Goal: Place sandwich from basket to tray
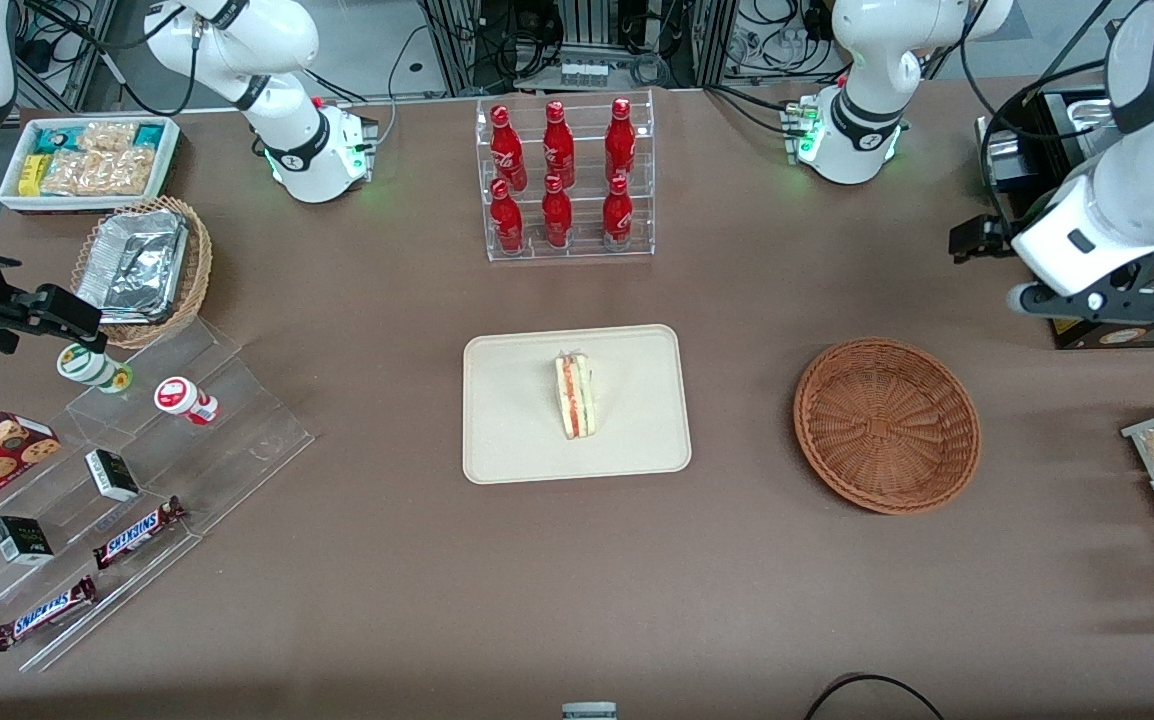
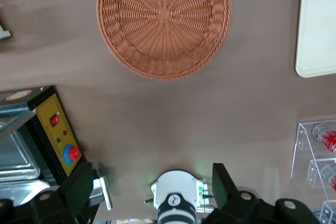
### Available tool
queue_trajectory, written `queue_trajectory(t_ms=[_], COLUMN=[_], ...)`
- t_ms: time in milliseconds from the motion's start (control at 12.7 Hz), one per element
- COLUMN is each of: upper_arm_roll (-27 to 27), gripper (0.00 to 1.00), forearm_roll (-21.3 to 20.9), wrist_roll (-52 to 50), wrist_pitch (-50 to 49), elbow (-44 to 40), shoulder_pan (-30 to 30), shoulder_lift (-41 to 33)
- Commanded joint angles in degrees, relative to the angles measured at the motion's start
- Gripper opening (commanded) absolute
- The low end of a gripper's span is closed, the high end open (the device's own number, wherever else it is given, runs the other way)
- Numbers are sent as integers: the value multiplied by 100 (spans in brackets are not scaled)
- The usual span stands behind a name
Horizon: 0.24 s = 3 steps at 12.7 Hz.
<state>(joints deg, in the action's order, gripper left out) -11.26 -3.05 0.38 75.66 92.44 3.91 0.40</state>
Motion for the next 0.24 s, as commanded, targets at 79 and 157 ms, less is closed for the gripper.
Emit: queue_trajectory(t_ms=[79,157], upper_arm_roll=[176,194], gripper=[100,100], forearm_roll=[102,155], wrist_roll=[120,120], wrist_pitch=[-148,-148], elbow=[11,11], shoulder_pan=[31,31], shoulder_lift=[-189,-190])
